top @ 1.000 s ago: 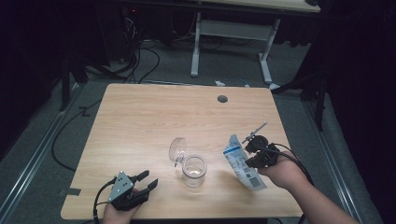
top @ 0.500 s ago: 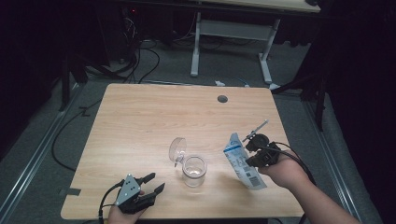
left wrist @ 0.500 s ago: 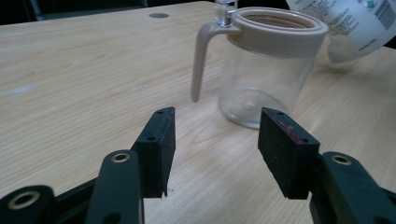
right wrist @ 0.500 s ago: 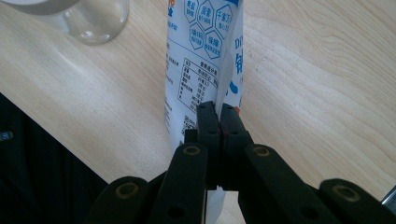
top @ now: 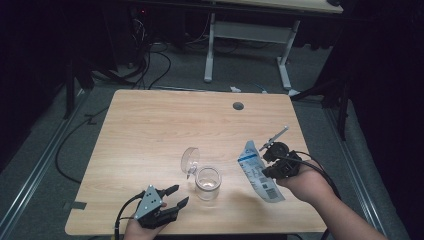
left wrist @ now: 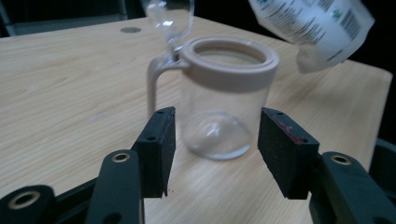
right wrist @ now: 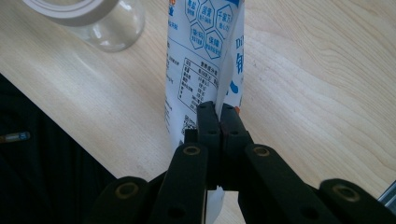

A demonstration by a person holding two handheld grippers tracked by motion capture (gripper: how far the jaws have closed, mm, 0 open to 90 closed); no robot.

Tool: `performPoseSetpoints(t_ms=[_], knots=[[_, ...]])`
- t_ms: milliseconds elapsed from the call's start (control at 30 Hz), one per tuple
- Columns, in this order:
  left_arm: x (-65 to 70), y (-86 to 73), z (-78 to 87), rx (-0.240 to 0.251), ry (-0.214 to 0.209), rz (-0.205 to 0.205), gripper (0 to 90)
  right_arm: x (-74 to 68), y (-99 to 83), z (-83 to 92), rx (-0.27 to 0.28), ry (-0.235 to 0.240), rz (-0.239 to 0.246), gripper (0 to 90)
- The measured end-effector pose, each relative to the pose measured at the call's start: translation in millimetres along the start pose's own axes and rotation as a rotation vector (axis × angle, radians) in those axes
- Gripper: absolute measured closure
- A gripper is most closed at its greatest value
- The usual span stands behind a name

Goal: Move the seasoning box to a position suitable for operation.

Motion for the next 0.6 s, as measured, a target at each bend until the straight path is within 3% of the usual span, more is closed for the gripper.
performPoseSetpoints(t_ms=[33, 167, 600], knots=[[0.0, 0.0, 0.0, 0.000, 0.000, 0.000, 47.5, 0.0, 0.0, 0.0, 0.000, 0.000, 0.000, 89.9], [20.6, -0.5, -8.9, -0.014, -0.038, -0.021, 47.5, -3.8, 0.6, 0.5, -0.003, 0.002, 0.013, 89.9], [53.8, -5.0, -29.9, -0.034, -0.103, -0.048, 45.2, -12.3, 2.6, 5.1, -0.022, 0.011, 0.022, 89.9]])
Point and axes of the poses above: each handheld gripper's, and its own axes: z roughly backward along the jaws, y roughly out of its top, x roughly to its right, the point moved 8 cm from there along -z, roughly forward along the jaws, and after that the axes turned 13 degrees about -x, right-handed, at the moved point
